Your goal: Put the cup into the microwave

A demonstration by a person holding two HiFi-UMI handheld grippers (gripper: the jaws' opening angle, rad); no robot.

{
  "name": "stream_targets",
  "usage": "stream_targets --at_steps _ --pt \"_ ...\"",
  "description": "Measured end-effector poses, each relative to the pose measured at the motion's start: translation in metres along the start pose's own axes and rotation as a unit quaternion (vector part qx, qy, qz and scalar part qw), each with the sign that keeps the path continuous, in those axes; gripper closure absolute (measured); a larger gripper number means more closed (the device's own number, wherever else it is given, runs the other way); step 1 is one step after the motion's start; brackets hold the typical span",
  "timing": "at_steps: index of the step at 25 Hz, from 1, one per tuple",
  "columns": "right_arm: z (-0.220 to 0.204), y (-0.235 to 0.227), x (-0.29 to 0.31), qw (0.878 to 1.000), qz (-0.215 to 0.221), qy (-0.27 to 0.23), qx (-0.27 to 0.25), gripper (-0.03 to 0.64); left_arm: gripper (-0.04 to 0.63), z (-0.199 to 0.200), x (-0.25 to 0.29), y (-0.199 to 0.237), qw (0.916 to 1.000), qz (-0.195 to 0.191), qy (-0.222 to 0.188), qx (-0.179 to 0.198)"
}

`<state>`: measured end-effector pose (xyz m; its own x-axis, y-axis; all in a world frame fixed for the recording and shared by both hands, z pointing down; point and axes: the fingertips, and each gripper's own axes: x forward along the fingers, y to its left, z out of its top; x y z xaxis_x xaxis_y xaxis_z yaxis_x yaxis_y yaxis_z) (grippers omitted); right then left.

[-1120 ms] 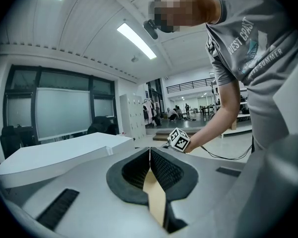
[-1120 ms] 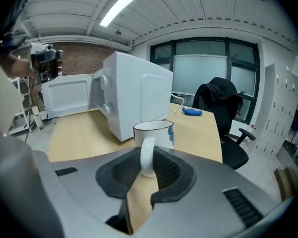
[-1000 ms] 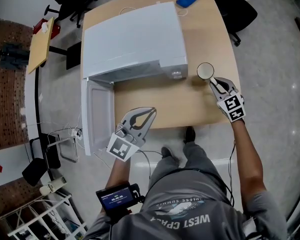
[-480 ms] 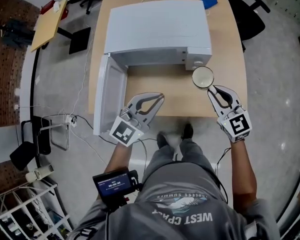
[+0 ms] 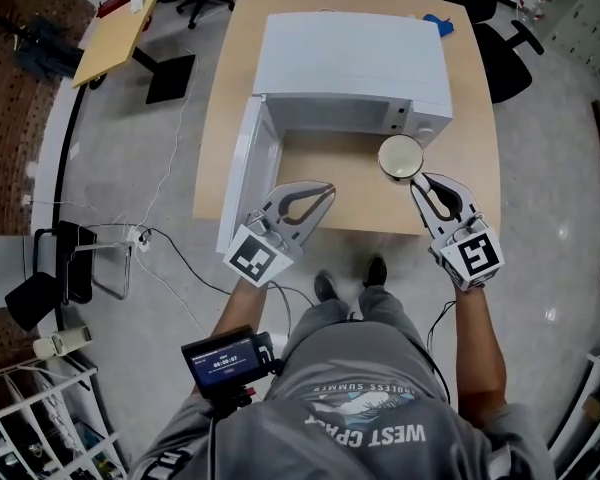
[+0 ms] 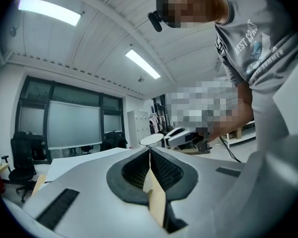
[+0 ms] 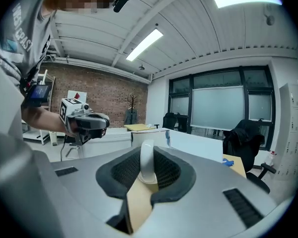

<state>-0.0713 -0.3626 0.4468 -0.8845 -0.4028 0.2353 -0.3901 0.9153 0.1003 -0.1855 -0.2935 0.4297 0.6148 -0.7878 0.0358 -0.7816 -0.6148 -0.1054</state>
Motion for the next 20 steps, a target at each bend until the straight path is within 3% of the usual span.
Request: stream_targets --at_steps 10,20 --pt "-0.008 0.034 0.067 0.999 -0.008 -0.011 0.044 0.541 0.572 -0.007 -0.049 -0.003 0.9997 -0.012 -0.011 -0.016" --pt "-0.098 -0.011 0.182 0.997 -0.011 0.022 0.072 0.541 0.572 -0.061 -0.039 0.014 0.9991 -0.011 0.018 -0.038"
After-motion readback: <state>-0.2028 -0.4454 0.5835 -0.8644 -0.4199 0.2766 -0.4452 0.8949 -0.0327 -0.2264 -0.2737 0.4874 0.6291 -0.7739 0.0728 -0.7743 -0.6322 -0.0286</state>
